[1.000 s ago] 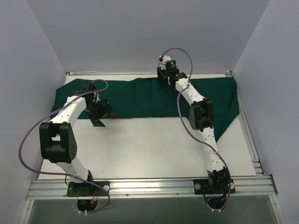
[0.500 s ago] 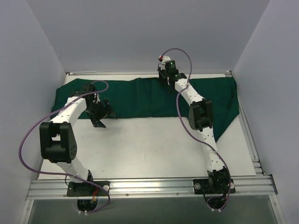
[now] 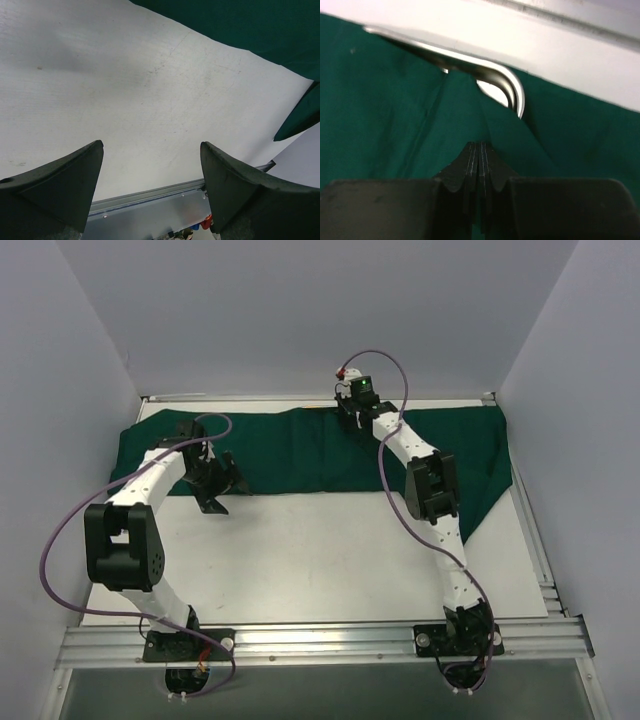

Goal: Open and lay out the surgical kit
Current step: Open the surgical kit at the center of the board.

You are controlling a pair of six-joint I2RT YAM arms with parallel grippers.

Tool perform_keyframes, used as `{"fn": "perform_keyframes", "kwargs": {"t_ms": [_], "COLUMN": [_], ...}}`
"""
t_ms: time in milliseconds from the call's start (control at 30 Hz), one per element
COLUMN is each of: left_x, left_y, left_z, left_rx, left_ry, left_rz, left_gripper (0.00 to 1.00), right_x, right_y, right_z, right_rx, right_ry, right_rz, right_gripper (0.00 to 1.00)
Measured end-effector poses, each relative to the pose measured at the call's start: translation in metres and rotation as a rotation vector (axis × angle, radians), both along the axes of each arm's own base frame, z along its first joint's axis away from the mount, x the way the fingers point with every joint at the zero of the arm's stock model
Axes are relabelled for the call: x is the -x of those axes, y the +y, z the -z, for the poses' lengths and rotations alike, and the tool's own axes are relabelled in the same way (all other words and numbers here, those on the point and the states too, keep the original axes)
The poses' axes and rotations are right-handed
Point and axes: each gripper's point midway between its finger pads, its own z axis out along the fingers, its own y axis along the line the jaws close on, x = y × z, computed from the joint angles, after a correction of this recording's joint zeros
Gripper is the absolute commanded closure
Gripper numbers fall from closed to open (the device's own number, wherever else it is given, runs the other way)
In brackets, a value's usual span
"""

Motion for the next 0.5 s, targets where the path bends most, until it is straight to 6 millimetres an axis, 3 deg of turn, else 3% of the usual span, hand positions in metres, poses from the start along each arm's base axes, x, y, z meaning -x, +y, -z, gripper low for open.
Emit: {"fn": "perform_keyframes", "kwargs": {"t_ms": [267, 367, 400, 500], "left_x": [0.0, 0.003, 0.004, 0.004], "left_y": [-0.002, -0.002, -0.002, -0.002], "left_z": [-0.005, -0.002, -0.001, 0.0], "left_rx": [0.01, 0.011, 0.011, 0.013], "left_ry": [-0.023, -0.015, -0.011, -0.009], "left_rz": [-0.002, -0.003, -0.004, -0.005], "left_gripper": [0.13, 0.12, 0.12, 0.13], "right_x": [0.042, 0.06, 0.062, 0.062], "right_y": [-0.02, -0.035, -0.04, -0.055], "right_z": [-0.012, -0.021, -0.028, -0.04], "right_rx": [0.045, 0.055, 0.059, 0.071], "right_ry": [0.056, 0.076, 0.073, 0.059], "right_rz": [0.024, 0.037, 0.044, 0.071], "right_gripper": [1.0, 0.81, 0.71, 0.57]}}
